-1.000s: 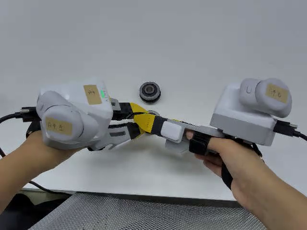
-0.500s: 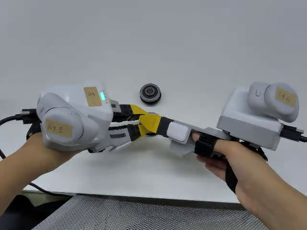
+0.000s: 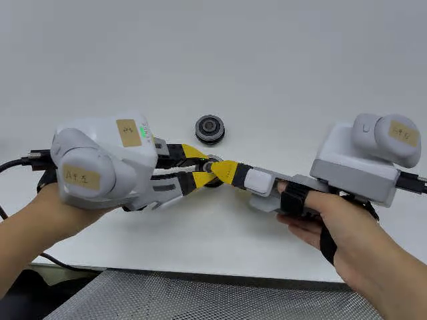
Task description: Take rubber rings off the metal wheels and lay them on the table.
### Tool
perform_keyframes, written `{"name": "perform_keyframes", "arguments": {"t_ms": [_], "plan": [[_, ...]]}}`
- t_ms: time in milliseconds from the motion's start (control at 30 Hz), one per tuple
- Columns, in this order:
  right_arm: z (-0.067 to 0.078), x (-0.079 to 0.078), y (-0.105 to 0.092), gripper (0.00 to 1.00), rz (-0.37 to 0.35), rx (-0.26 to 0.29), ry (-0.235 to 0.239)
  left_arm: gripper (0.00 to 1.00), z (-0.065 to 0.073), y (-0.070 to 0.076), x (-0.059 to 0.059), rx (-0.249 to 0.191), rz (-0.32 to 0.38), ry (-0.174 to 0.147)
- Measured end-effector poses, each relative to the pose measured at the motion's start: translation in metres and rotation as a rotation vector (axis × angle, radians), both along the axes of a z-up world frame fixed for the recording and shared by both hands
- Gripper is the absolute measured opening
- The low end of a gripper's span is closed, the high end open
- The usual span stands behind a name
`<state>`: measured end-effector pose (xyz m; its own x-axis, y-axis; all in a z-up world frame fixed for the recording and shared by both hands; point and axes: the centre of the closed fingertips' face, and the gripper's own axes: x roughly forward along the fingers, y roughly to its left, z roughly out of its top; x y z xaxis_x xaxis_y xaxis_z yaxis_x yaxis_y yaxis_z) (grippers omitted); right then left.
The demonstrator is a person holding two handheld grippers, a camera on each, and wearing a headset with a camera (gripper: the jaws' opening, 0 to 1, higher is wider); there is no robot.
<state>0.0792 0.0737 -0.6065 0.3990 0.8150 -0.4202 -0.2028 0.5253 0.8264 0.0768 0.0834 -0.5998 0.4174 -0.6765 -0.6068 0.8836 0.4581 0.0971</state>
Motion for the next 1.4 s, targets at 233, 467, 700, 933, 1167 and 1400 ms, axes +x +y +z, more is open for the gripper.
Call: {"name": "perform_keyframes", "arguments": {"t_ms": [233,467,700,933,1167,1400], "plan": [[-0.0026,-0.0013,-0.0018,0.1,-0.004,-0.015,0.023,0.12,-0.0003,0.0003,0.0002,0.0,0.001,0.0],[-0.0043,-0.0033,-0.0002,0.09,-0.003,-0.043,0.031,0.12,-0.0002,0.0005,0.0004,-0.001,0.0,-0.001],[-0.0045,-0.0032,-0.0021,0.06,-0.007,-0.047,0.039,0.12,-0.0003,0.0007,0.0007,-0.002,-0.001,0.001],[-0.004,-0.0037,-0.0031,0.06,-0.014,-0.037,0.048,0.12,-0.0003,0.0007,0.0006,-0.003,0.001,0.003],[-0.002,-0.003,-0.0047,0.03,-0.009,-0.037,0.042,0.12,-0.0004,0.0007,0.0007,-0.003,0.002,0.004],[-0.0041,-0.0013,-0.0057,0.03,-0.016,-0.03,0.06,0.12,0.0,0.0005,0.0003,-0.002,0.003,0.003]]}}
